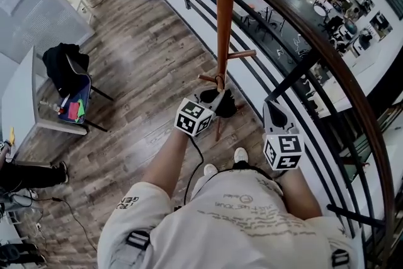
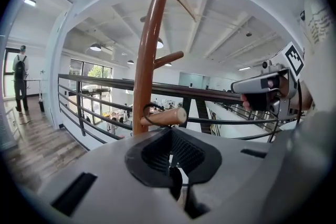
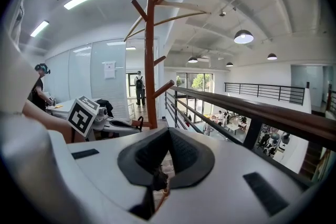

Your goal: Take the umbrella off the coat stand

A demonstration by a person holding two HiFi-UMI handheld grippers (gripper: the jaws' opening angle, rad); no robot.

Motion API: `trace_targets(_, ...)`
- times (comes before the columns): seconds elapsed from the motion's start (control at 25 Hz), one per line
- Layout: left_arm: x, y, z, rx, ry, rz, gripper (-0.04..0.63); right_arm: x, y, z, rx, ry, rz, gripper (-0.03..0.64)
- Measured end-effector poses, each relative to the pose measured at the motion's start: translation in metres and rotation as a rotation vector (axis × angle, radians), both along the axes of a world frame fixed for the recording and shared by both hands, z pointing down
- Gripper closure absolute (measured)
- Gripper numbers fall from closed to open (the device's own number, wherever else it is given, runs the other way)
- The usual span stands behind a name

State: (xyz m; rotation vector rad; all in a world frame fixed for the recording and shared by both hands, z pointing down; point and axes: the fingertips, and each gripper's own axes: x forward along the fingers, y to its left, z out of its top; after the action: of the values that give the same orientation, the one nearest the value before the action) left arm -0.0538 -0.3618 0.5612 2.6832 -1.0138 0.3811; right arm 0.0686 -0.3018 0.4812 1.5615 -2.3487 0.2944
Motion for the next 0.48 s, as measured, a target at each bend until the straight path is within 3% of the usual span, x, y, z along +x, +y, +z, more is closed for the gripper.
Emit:
trace_targets(0.32,-0.011,0.022,-0.014,0.032,-0.024,-0.034,0.591,-0.008,-0.005,0.001,0.005,-0.028,-0.04,0.615)
trace_targets(0.48,-0.022,0.033,-0.027,0.018,0.027,-0.093,0.591,-0.018,-0.009,0.0,0.004,-0.046,-0.072,0.615)
